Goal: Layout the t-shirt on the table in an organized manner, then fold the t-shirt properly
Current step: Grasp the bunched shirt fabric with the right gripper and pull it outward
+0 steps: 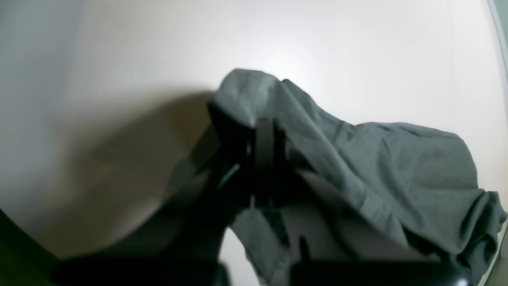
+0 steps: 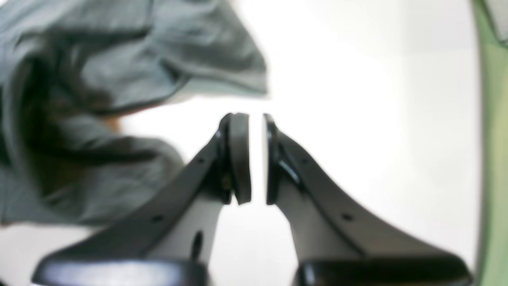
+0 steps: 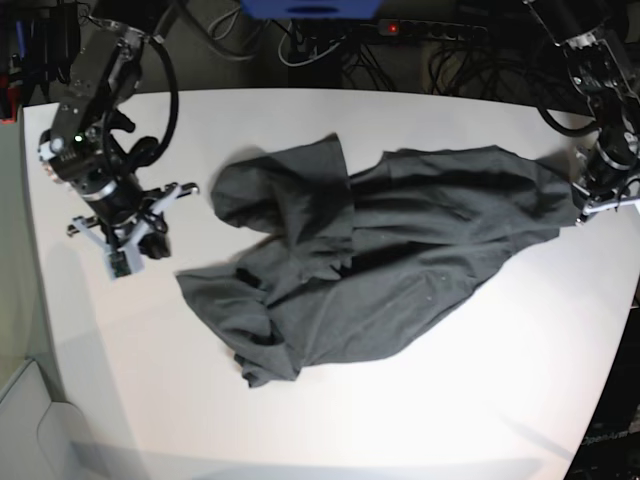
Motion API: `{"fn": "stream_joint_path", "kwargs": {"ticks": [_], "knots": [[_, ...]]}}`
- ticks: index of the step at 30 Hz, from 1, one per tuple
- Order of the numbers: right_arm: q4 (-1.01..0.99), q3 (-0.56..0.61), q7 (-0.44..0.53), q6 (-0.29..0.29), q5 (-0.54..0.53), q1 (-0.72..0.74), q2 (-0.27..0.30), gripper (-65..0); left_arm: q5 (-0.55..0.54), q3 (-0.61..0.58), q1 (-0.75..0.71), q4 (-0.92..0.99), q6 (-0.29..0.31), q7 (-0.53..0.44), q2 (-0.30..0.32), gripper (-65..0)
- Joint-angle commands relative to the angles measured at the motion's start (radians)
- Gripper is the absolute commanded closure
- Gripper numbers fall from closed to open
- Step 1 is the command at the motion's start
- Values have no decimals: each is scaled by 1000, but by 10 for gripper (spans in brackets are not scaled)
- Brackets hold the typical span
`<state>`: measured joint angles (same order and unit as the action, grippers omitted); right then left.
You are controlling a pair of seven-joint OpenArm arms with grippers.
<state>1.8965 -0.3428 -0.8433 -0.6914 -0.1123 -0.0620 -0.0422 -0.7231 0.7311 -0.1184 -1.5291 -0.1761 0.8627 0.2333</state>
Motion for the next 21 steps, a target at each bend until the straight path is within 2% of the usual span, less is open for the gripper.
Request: {"fn": "stream_joint_path", "kwargs": {"ticks": [1,4,9,12,17,21], "knots": [[16,41,6,-7,-23,11,-2,-41,-8,3,10,-23,3,-9,18,-6],[19,158,-32,-7,-22,17,-2,-41,-8,3,12,-23,3,-9,18,-6],[16,305,-32,-7,-22,63,6,-49,-8,2,12,-23,3,-9,18,-6],[16,391,-34,-7,-22,90,23,-121,-8,2,12,-23,3,-9,18,-6],[15,506,-34,-7,-22,121,26,-310,-8,2,7,-23,3,-9,18,-6],[-1,587,-34,-7,-22,146,26,-327,-8,2,3,-23,3,-9,18,-6]]}}
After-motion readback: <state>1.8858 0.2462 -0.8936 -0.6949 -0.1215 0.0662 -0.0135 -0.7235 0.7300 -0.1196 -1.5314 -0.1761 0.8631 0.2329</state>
